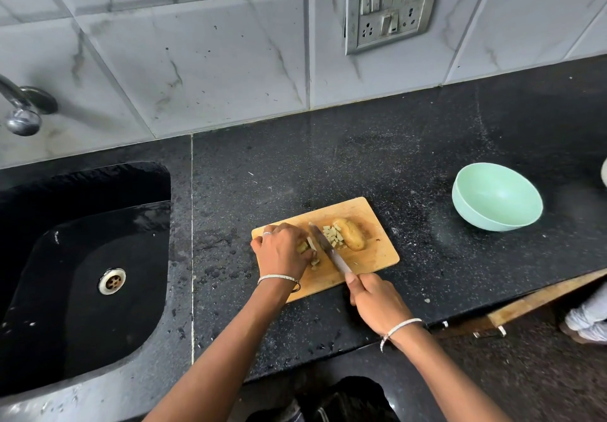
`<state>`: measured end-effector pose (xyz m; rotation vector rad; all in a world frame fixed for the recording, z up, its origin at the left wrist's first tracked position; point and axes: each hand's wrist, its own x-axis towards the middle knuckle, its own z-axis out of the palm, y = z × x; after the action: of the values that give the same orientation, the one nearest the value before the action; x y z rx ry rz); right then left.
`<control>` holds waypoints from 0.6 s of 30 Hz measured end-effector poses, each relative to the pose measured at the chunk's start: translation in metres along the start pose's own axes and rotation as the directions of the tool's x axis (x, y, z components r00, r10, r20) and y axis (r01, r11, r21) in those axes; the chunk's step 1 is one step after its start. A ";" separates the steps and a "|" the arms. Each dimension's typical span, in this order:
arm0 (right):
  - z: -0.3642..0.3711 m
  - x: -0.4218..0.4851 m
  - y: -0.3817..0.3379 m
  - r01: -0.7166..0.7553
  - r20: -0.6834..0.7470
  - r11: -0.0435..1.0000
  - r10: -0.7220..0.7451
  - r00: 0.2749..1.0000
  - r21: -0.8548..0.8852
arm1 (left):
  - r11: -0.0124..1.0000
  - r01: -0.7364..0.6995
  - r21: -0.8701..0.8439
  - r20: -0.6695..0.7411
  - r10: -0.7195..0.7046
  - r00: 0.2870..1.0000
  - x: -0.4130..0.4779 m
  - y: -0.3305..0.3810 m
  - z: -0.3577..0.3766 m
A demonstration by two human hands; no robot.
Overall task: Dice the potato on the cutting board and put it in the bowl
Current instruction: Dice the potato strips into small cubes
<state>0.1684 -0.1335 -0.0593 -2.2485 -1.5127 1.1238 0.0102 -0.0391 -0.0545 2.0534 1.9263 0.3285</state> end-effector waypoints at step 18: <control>0.018 -0.024 -0.009 0.058 -0.236 0.959 -0.126 0.963 -0.276 | 0.976 -0.181 0.121 -0.044 0.187 0.981 -0.026 -0.005 0.009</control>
<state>0.1454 -0.1540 -0.0555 -2.3493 -1.7247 0.6081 0.0073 -0.0649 -0.0634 2.3294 1.8288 0.3244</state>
